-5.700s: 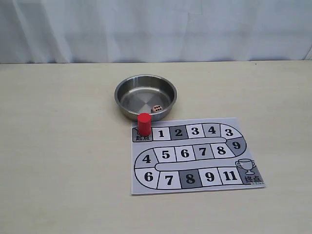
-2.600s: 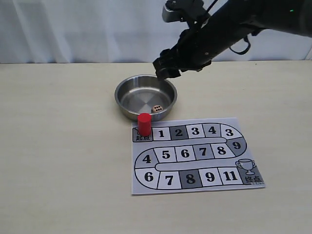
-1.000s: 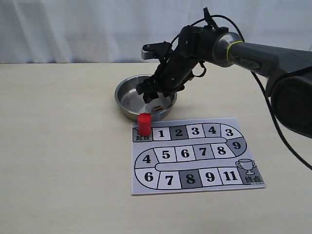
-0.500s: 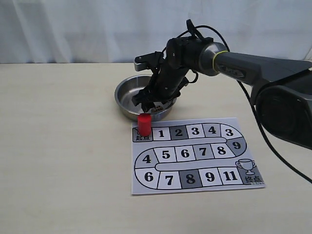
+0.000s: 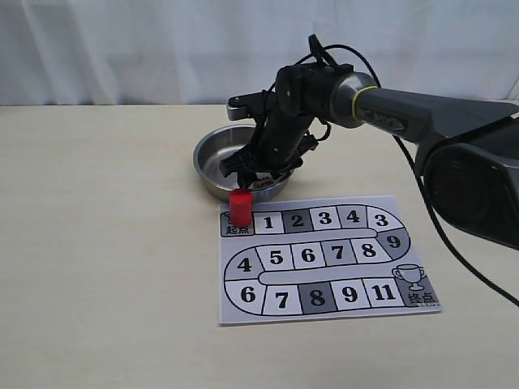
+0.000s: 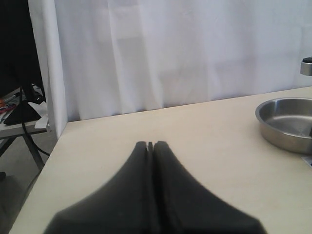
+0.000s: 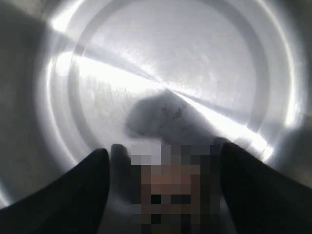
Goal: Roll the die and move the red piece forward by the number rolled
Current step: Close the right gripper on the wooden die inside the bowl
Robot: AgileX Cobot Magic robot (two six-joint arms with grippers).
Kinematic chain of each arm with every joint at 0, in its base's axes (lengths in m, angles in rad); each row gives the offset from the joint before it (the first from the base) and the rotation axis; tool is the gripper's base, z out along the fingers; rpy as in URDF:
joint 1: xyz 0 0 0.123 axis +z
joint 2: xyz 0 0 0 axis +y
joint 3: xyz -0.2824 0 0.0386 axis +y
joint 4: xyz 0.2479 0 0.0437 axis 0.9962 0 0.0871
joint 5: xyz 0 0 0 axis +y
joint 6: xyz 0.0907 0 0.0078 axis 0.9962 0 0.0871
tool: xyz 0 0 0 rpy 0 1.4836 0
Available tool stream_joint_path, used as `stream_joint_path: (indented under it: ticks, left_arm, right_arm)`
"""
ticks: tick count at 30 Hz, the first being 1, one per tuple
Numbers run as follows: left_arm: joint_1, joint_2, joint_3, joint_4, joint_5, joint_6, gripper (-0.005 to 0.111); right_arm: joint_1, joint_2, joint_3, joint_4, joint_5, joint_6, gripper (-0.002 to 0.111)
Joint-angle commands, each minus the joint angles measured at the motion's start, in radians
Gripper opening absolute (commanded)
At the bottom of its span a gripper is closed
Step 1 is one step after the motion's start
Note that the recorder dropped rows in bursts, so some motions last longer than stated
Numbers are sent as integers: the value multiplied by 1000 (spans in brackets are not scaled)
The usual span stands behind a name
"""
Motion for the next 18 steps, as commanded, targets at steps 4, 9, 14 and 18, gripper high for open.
stream_joint_path:
  ticks: [4, 9, 14, 18]
  left_arm:
    - [-7, -2, 2, 5, -12, 1, 0]
    - [-7, -2, 2, 5, -12, 1, 0]
    - [-7, -2, 2, 5, -12, 1, 0]
    - [-7, -2, 2, 5, -12, 1, 0]
  right_arm:
    - [-3, -2, -3, -8, -3, 3, 41]
    - [-3, -2, -3, -8, -50, 3, 20]
    - [-3, -2, -36, -8, -59, 3, 4]
    - [-3, -2, -84, -5, -50, 3, 4]
